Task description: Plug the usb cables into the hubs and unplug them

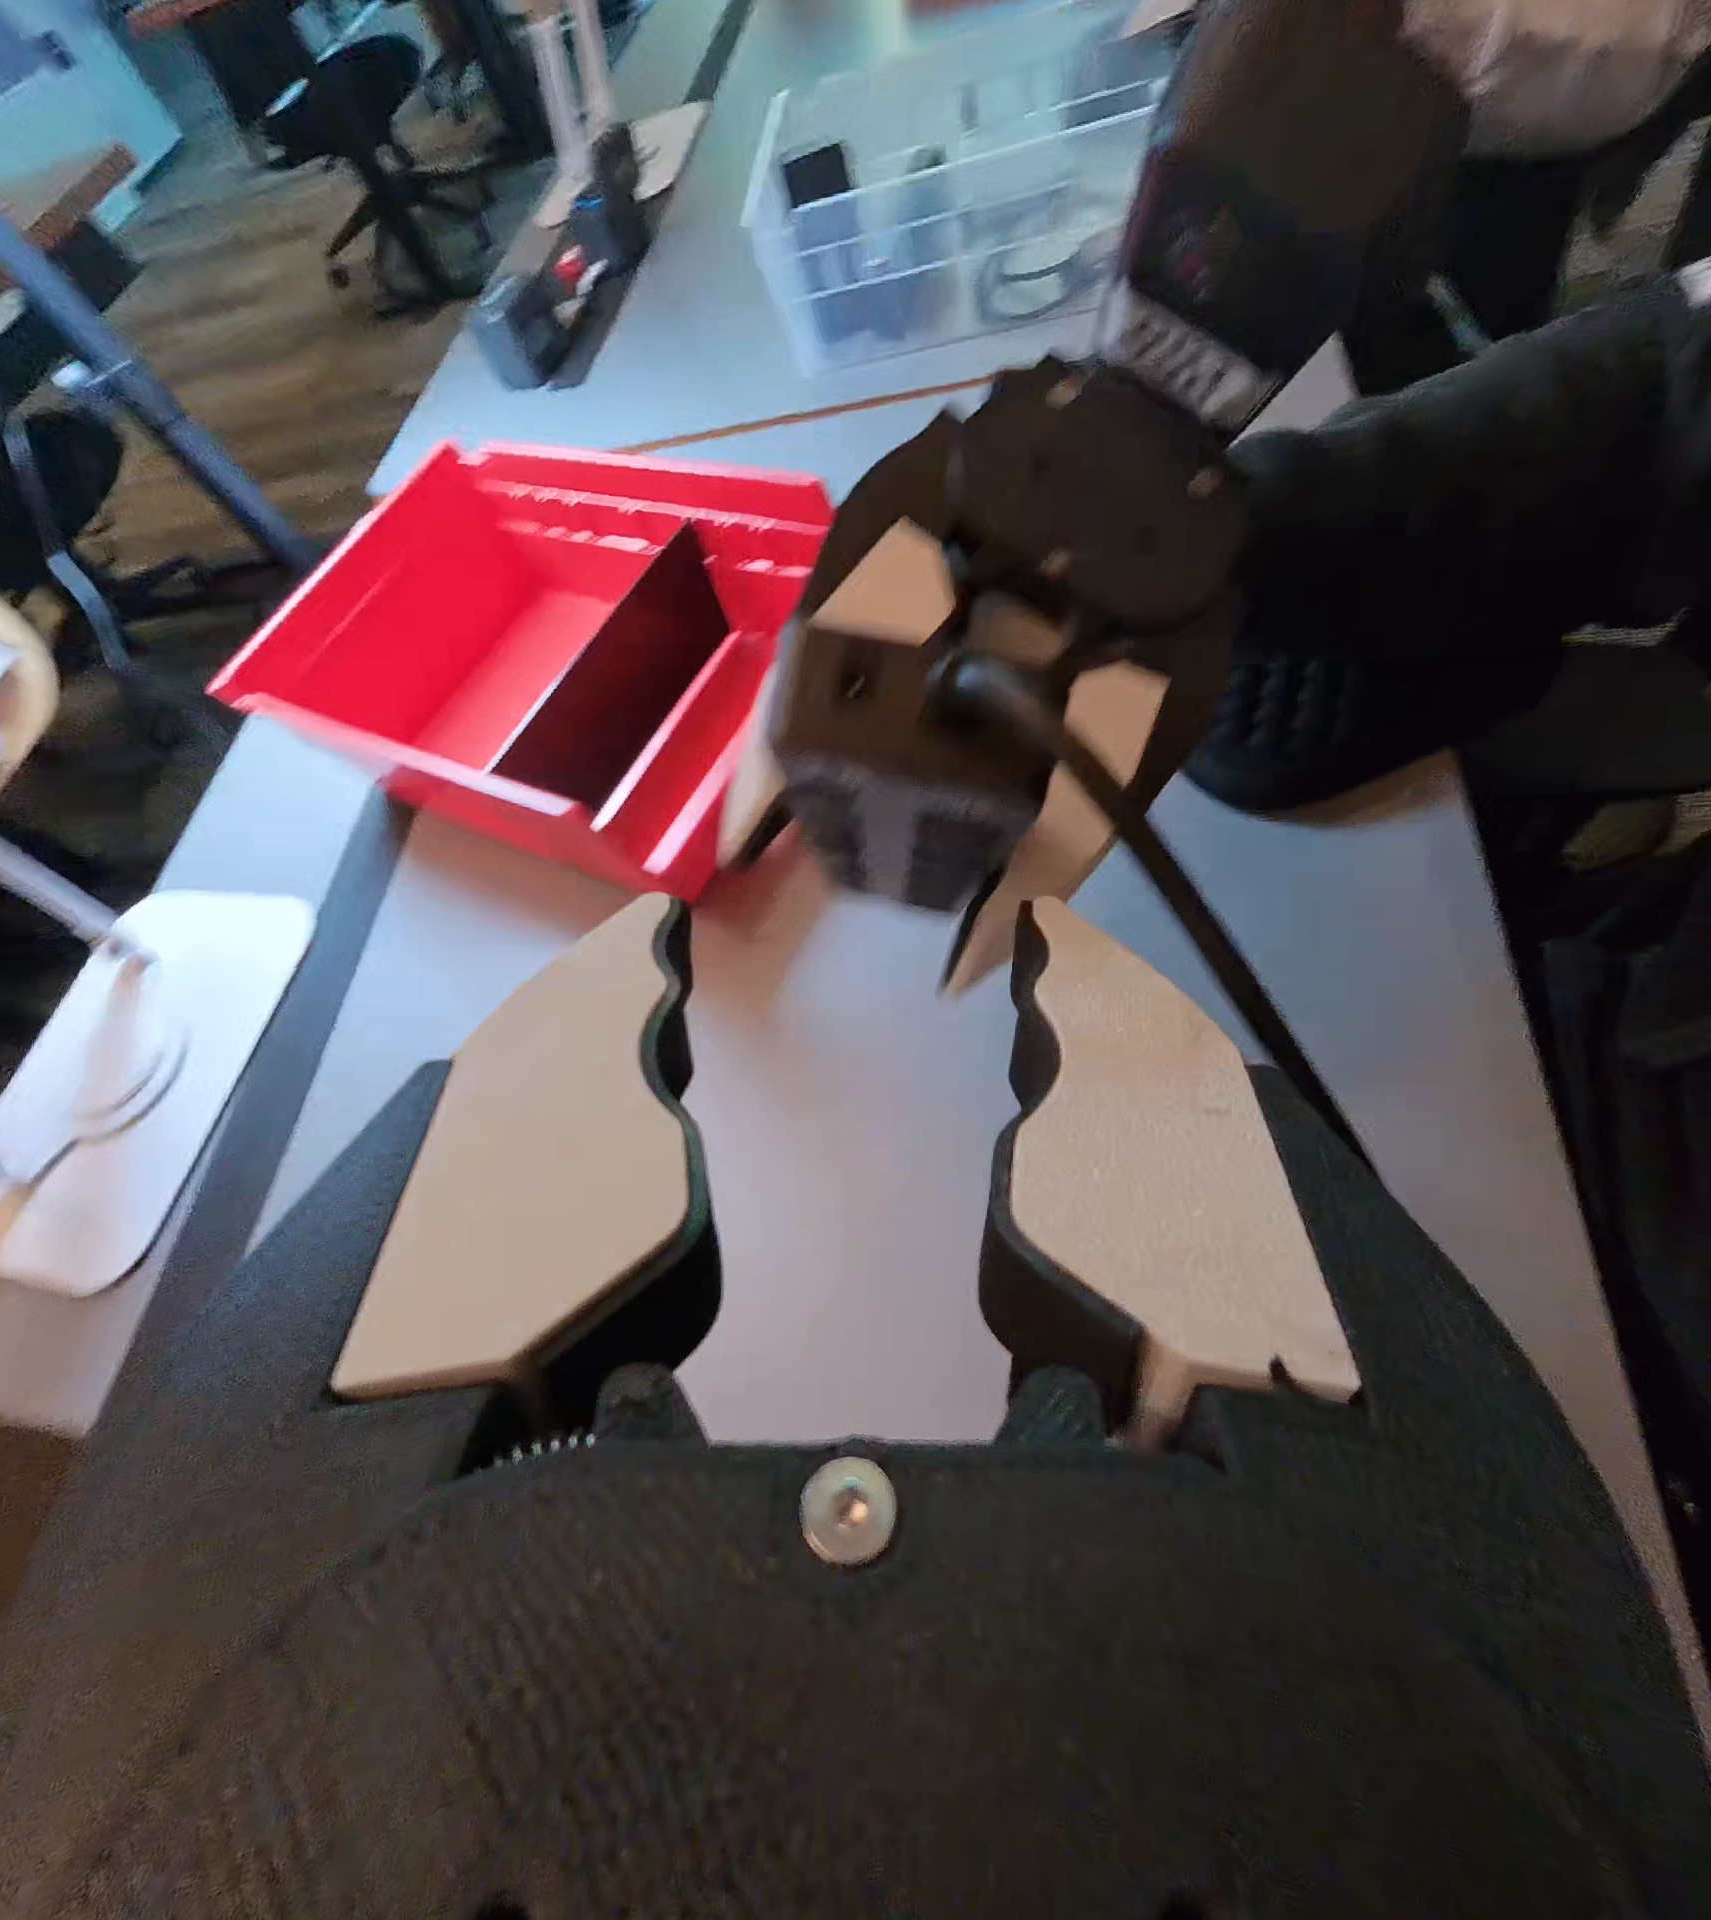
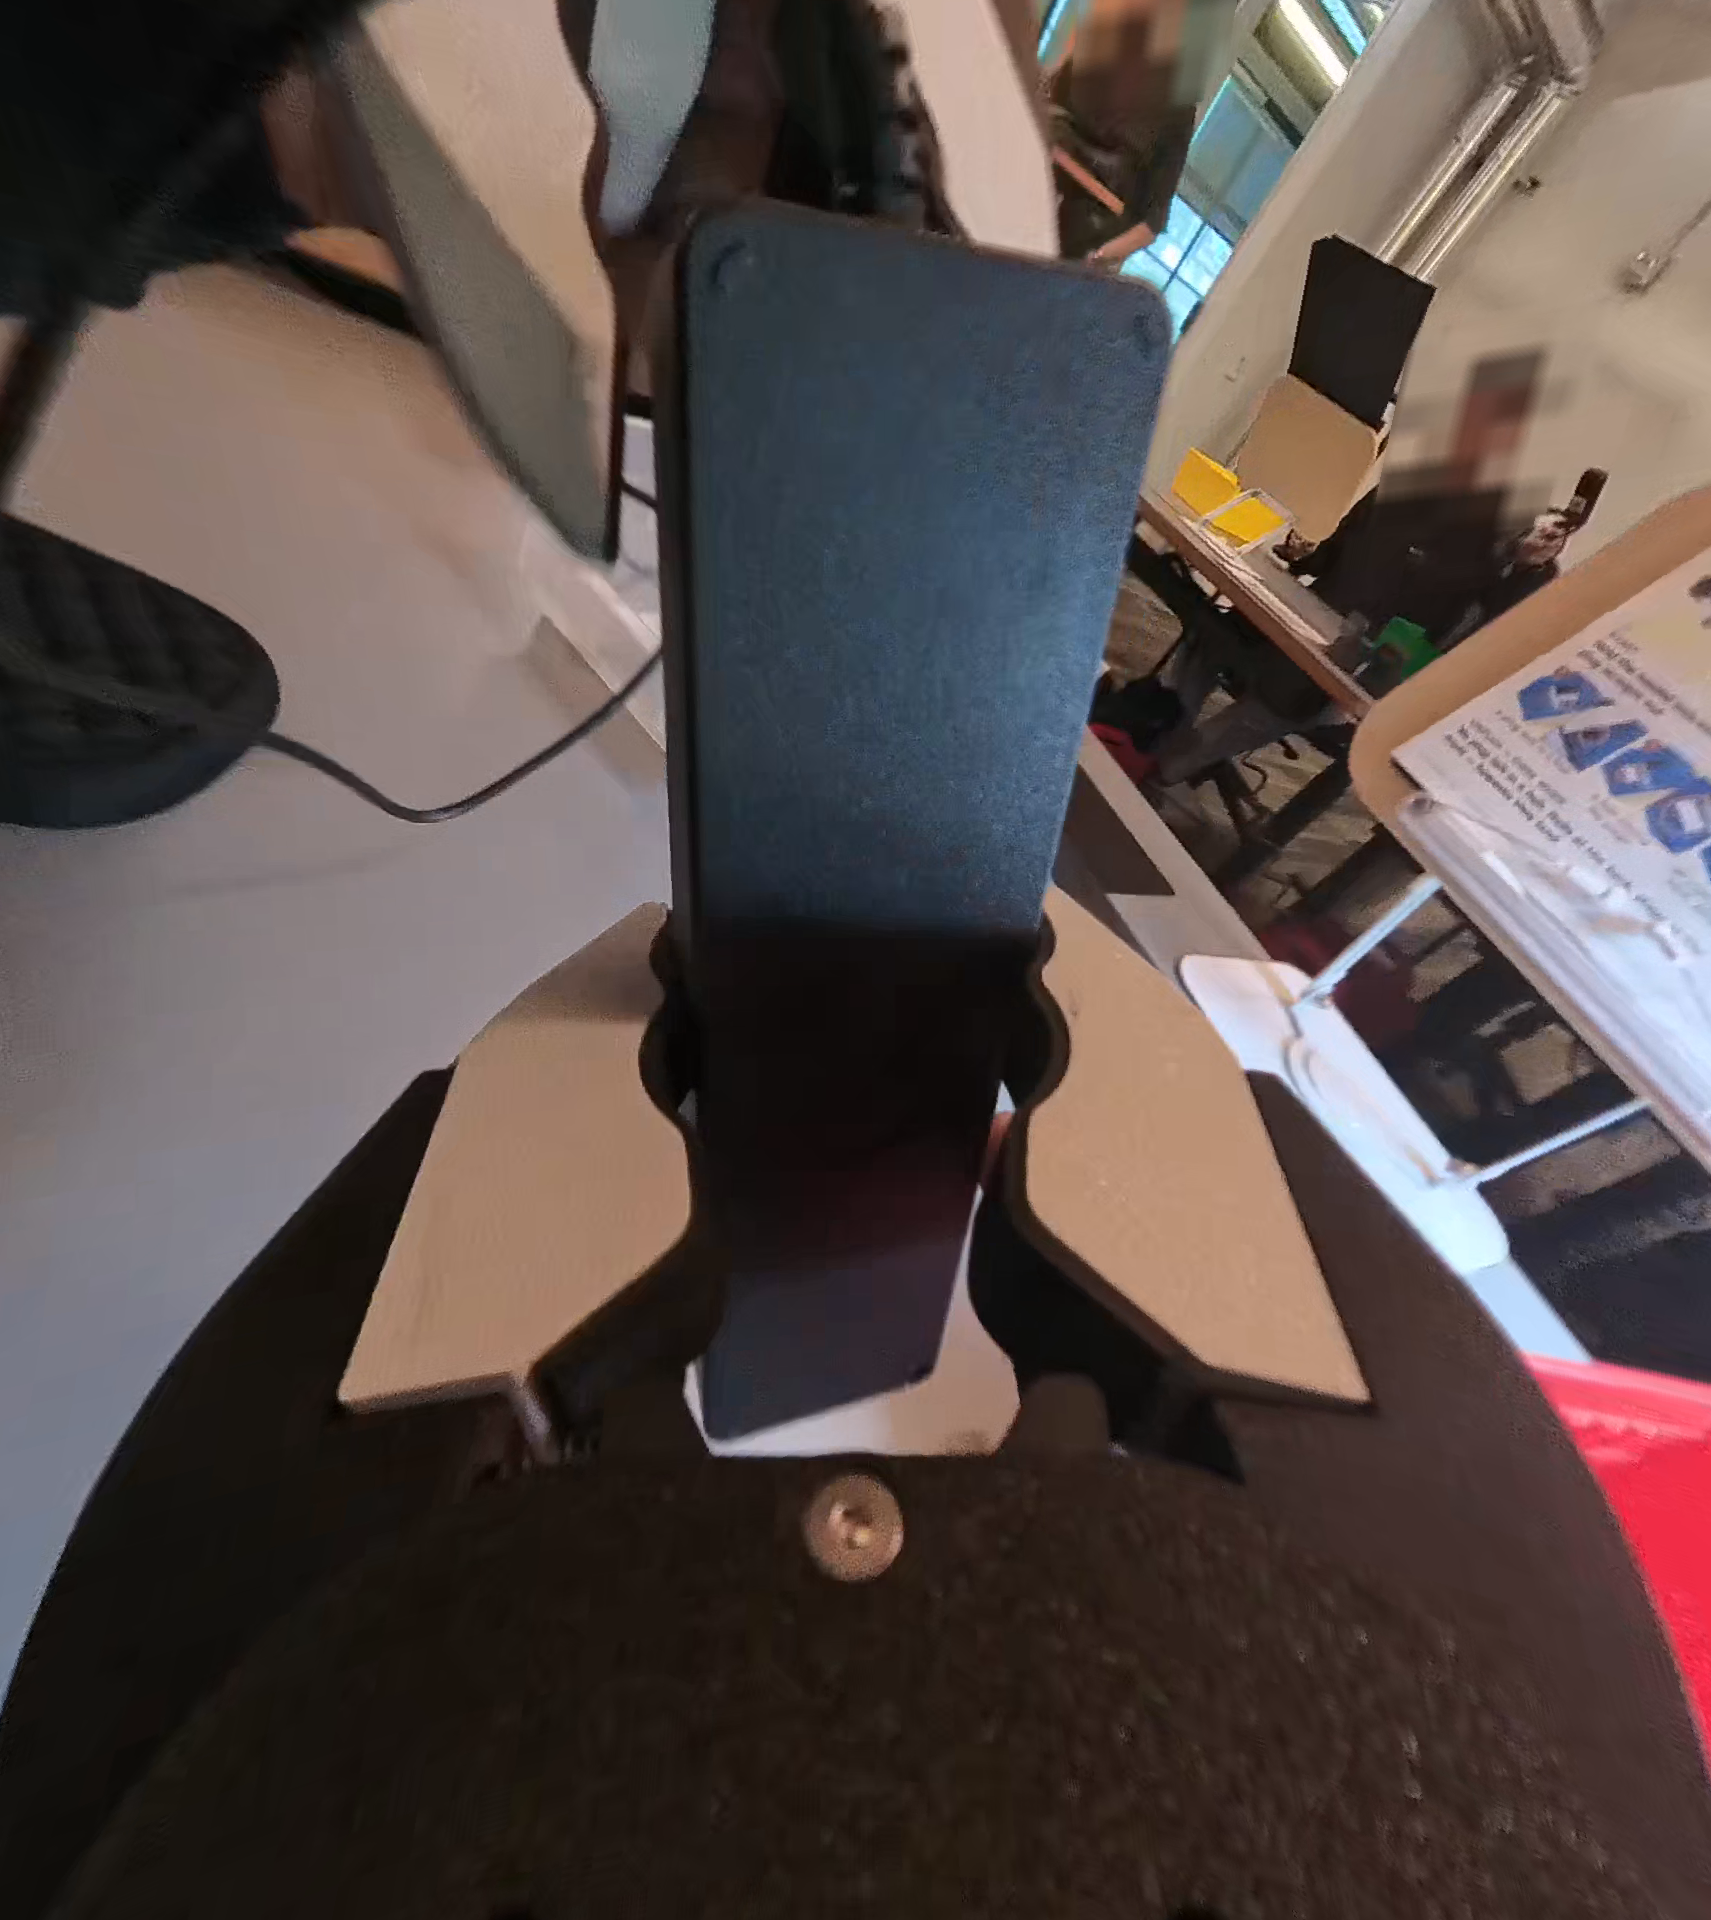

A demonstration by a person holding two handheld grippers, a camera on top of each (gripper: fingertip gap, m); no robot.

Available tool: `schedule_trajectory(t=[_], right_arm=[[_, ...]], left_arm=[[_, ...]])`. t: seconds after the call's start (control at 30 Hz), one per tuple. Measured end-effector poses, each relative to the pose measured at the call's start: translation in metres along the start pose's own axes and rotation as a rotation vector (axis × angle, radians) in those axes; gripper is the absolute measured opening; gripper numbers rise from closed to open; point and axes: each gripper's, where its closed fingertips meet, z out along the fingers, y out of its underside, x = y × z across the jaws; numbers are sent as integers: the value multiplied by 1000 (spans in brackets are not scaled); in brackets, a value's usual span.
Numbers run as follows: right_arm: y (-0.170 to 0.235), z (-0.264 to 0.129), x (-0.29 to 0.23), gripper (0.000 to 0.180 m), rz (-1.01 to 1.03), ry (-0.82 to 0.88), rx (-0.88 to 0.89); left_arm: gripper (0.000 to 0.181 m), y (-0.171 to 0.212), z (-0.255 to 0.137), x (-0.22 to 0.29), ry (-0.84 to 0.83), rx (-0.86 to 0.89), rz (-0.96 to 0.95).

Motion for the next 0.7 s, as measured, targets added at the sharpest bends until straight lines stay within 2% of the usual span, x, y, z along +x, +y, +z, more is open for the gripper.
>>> schedule_trajectory(t=[0.13,0.3,0.4,0.53,0.63,0.7], right_arm=[[13,-36,18,58,85,22,33],[8,-80,37,59,157,75,166],[6,-95,45,58,189,107,221],[15,-99,47,59,211,130,218],[25,-97,48,59,220,135,195],[29,-95,49,59,232,130,190]], left_arm=[[54,45,-57,-65,-197,-138,-84],[46,160,-138,-169,-533,-473,-199],[43,222,-157,-196,-564,-646,-253],[43,286,-176,-221,-588,-933,-200],[44,318,-198,-240,-631,-1073,-231],[43,327,-208,-254,-656,-1077,-257]])
